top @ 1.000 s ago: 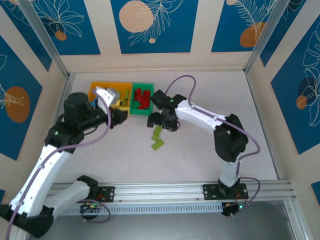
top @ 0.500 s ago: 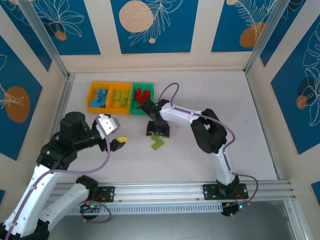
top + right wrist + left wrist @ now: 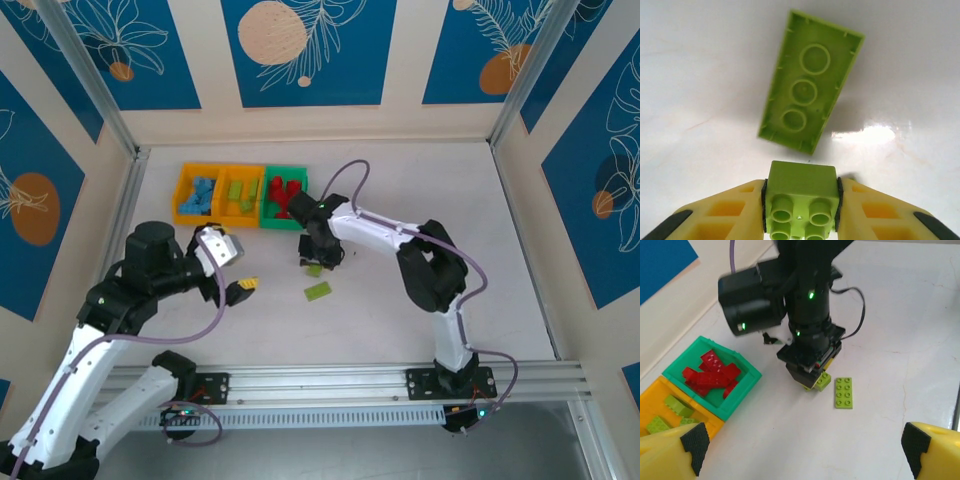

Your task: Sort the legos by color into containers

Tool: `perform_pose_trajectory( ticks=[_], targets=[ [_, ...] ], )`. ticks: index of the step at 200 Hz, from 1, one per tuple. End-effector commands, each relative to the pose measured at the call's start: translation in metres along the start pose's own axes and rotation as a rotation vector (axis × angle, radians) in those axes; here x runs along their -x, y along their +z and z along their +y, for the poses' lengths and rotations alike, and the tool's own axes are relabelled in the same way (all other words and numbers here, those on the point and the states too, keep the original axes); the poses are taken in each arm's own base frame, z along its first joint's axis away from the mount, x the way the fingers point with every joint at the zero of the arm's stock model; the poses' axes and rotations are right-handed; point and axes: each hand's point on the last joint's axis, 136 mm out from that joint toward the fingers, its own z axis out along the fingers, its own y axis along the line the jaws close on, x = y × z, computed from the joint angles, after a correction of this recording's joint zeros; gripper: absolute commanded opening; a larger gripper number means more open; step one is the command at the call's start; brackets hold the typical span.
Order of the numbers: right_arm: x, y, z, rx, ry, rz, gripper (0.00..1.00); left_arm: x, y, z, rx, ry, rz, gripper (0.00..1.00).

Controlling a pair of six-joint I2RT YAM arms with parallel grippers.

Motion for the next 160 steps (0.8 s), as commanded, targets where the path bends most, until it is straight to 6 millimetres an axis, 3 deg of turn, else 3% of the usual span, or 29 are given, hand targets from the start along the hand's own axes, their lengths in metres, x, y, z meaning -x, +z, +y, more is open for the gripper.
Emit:
perform_pose_trajectory(
  ticks=[1,28,56,85,114,127,144,160],
  targets=[
    [0.022,-0.061,0.03,0.143,-0.054,-0.18,0.35,0.014,-0.006,0.009,0.064,-0.023,-0.064,1.0],
    [0.051,-0.096,0.075,0.252,-0.214,-0.401,0.35,0.027,-0.012,0.042,0.224,-0.24,-0.123,1.0],
    [0.093,-0.105,0.125,0.337,-0.35,-0.56,0.35,0.017,-0.015,0.071,0.373,-0.47,-0.09,1.0],
    [0.13,-0.089,0.172,0.352,-0.469,-0.654,0.35,0.007,-0.016,0.081,0.438,-0.601,-0.073,1.0],
    [0.153,-0.065,0.211,0.376,-0.586,-0.676,0.36,0.003,-0.009,0.077,0.412,-0.621,-0.075,1.0],
    [0.163,-0.065,0.225,0.384,-0.626,-0.708,0.42,0.0,-0.005,0.074,0.396,-0.618,-0.066,1.0],
    [0.172,-0.069,0.233,0.399,-0.657,-0.744,0.61,-0.005,0.0,0.069,0.373,-0.608,-0.047,1.0],
    [0.173,-0.092,0.236,0.441,-0.664,-0.763,0.69,-0.012,0.004,0.065,0.356,-0.594,-0.021,1.0]
  ],
)
